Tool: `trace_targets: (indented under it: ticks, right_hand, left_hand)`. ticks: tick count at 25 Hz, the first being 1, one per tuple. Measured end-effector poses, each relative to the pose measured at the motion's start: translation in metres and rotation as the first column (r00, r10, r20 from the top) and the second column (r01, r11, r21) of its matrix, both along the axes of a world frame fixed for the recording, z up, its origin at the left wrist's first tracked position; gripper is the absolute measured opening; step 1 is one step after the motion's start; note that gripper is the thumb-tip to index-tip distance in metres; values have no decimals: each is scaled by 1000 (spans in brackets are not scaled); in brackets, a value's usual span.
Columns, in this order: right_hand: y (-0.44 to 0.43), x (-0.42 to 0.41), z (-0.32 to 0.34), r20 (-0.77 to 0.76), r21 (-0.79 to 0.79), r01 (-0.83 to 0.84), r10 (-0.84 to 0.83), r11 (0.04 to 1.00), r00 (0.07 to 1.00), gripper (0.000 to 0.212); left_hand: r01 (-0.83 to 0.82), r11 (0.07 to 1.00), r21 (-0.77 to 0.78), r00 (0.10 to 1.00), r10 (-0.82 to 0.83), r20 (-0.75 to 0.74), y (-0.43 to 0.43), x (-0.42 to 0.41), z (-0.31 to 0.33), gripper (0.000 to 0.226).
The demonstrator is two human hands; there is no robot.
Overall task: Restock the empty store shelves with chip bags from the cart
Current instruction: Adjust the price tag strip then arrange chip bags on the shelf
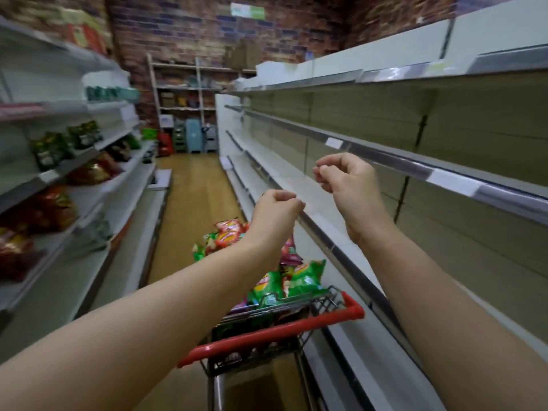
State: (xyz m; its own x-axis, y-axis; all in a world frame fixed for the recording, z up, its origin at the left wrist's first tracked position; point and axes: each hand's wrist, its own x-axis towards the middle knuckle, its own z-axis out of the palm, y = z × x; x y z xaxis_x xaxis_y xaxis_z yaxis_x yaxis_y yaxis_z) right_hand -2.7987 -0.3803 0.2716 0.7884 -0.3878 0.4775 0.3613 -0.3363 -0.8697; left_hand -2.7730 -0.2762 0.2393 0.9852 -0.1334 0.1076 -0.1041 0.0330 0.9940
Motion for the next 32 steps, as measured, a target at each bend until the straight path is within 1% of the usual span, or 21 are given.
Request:
trace_targets:
  ticks: [2,4,6,10,12,13,16,17,18,21,23,24,26,27,29,32]
  right_hand:
    - [4,40,-24,-30,45,-72,74,996,997,23]
    - [6,80,-49,-87,86,-127,134,988,987,26]
    - [2,121,-72,-145,119,-175,192,977,971,26]
    - [-13,199,-123,-291,137,-222,254,965,922,23]
    - [-17,238,-154,-401,127,-261,290,957,869,22]
    - [-14,253,-174,-473,112,-285,303,952,827,21]
    - [4,283,-237,-668,82,-395,345,915,660,12]
    - [13,288,-256,-725,60,-435,339,898,600,15]
    - [22,290,-271,-774,48,-475,333,879,538,25]
    - [51,293,-303,-883,63,-516,289,854,371,70]
    - [65,293,-319,-925,55,-503,234,863,301,88]
    - [70,292,-324,-938,45,-491,206,870,278,92]
    - [76,290,-332,-955,23,-470,158,883,250,96]
    - [77,288,-333,-956,9,-464,144,886,256,94]
    - [75,286,-332,-945,-12,-450,137,893,297,85]
    - [67,284,-326,-912,-23,-390,140,920,385,72]
  left_hand:
    - [-68,998,-14,997,67,-42,16,26,-18,9]
    - [-135,991,-1,986,135,-96,27,54,-37,14]
    - [-209,978,23,966,210,-150,32,85,-57,19]
    - [-300,948,109,901,319,-295,36,147,-107,16]
    - [-355,920,163,852,391,-348,38,172,-136,11]
    - [-380,905,193,822,426,-377,40,181,-150,9]
    - [-398,871,286,744,490,-455,46,200,-192,9]
    - [-394,863,315,721,503,-477,48,205,-203,11]
    - [-387,855,347,698,517,-496,50,208,-213,16]
    - [-368,822,435,642,563,-520,54,215,-243,35]
    - [-341,789,510,609,599,-519,59,220,-271,49]
    - [-329,786,523,597,602,-530,63,223,-285,50]
    - [-316,806,501,585,581,-565,64,225,-304,38]
    - [-307,814,493,586,569,-577,63,223,-304,34]
    - [-277,827,489,601,546,-583,61,222,-303,38]
    - [-206,824,529,635,523,-569,63,226,-298,53]
